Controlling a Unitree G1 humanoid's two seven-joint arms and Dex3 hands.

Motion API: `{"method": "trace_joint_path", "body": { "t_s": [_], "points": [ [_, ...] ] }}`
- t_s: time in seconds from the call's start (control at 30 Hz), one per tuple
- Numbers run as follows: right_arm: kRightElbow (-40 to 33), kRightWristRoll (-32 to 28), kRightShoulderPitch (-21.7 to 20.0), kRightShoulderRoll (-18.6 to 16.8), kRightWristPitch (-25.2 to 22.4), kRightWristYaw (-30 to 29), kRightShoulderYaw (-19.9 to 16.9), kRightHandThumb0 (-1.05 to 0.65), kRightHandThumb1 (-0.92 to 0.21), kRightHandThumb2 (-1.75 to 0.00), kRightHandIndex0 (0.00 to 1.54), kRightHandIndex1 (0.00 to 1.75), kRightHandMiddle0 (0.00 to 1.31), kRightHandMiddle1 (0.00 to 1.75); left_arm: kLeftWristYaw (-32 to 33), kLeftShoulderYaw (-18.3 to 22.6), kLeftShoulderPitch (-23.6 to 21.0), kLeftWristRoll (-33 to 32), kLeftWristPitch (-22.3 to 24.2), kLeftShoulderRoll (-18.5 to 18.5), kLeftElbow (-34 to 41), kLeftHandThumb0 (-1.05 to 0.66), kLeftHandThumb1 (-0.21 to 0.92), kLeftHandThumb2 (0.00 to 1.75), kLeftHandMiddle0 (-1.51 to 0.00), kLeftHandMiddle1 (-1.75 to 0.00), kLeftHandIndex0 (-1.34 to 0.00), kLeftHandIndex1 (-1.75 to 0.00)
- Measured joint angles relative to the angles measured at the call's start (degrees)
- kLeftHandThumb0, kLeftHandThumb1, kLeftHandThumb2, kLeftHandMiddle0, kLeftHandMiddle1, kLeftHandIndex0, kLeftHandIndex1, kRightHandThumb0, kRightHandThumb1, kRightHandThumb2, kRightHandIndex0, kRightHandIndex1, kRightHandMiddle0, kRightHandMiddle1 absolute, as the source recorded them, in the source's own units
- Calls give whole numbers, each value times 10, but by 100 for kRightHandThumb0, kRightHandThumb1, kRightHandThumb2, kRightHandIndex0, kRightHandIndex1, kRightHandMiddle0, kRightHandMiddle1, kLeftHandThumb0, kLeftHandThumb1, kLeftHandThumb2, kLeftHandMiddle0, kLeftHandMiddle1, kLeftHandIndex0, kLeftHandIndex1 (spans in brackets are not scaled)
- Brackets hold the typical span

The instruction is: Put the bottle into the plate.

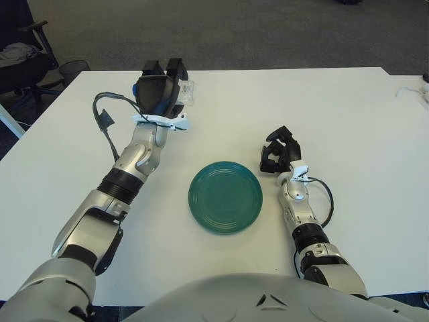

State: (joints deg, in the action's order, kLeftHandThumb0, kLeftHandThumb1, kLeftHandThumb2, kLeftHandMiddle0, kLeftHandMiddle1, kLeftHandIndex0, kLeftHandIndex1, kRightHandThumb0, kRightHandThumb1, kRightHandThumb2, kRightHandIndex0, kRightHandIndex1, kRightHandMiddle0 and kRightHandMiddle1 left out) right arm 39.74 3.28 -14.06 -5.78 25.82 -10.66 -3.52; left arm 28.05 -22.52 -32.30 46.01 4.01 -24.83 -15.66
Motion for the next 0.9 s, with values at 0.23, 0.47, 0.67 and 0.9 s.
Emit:
{"method": "trace_joint_path", "body": {
  "t_s": [0.23,0.47,0.67,0.9],
  "points": [
    [0,0,-1,-1,2,1,0,0,-6,-162,81,175,57,175,-44,0,17,-9,-69,0,71,0,16,151,-72,-174,-50,-175],
    [1,0,-1,0,2,1,-2,0,-5,-163,82,175,57,175,-132,4,48,-60,-135,-1,143,0,18,148,-72,-173,-49,-175],
    [4,0,-2,0,3,1,-3,0,-7,-161,80,175,56,175,-196,5,76,-95,-175,-2,187,0,18,147,-72,-172,-48,-175],
    [4,0,-2,-2,3,1,-5,0,-10,-158,78,175,54,175,-241,4,96,-113,-244,-9,196,0,19,146,-71,-171,-47,-175]
  ]
}}
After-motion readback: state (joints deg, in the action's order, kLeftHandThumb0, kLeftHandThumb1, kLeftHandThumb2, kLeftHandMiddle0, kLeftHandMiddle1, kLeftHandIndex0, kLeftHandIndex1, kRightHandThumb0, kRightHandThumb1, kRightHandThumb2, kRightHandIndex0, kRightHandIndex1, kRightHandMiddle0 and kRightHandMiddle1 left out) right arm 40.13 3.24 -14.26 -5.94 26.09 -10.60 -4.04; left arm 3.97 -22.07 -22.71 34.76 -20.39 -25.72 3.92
